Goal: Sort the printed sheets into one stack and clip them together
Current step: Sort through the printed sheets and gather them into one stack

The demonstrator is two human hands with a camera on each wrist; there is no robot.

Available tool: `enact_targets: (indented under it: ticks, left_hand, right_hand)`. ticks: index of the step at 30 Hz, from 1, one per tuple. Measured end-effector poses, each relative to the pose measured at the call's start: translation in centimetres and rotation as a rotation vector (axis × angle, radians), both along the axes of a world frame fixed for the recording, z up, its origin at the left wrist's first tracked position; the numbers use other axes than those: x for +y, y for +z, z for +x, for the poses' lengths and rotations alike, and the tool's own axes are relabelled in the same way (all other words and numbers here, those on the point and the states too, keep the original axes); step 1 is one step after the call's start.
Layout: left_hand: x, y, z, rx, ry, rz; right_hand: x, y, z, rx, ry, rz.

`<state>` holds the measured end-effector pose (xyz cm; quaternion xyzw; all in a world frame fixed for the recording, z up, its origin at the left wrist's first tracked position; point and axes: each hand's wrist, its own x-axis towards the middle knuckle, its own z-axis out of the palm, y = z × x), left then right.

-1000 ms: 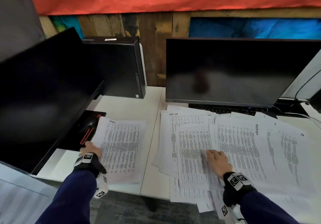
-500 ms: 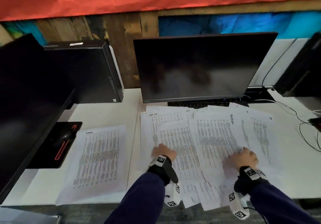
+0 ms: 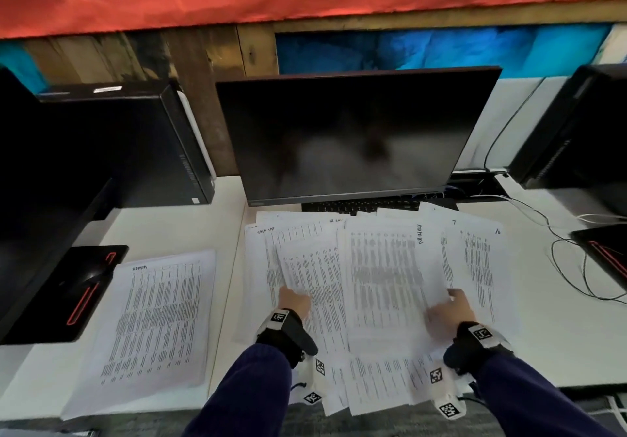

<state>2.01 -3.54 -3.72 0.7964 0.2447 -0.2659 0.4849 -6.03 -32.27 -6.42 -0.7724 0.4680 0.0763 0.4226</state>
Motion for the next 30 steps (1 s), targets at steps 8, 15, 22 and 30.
enact_targets:
  ticks: [8, 15, 22, 30]
  left_hand:
    - [3.5, -0.3, 0.2, -0.070, -0.043, 0.092]
    - [1.3, -0.2, -0.4, -0.069, -0.193, -0.007]
    - [-1.3, -0.3, -0.6, -0.002, -0.096, -0.226]
    - [-0.7, -0.5, 0.0, -0.199, -0.082, 0.074]
  right_hand:
    - [-2.0, -1.6, 0.0, -0.139, -0.108, 0.188]
    - [-0.5, -0.5, 0.6, -0.092, 0.289, 0.141]
    - [3.2, 2.5, 0.8, -0.135, 0.415, 0.412]
    - [3.7, 1.9, 1.6, -0.286, 0.087, 0.472]
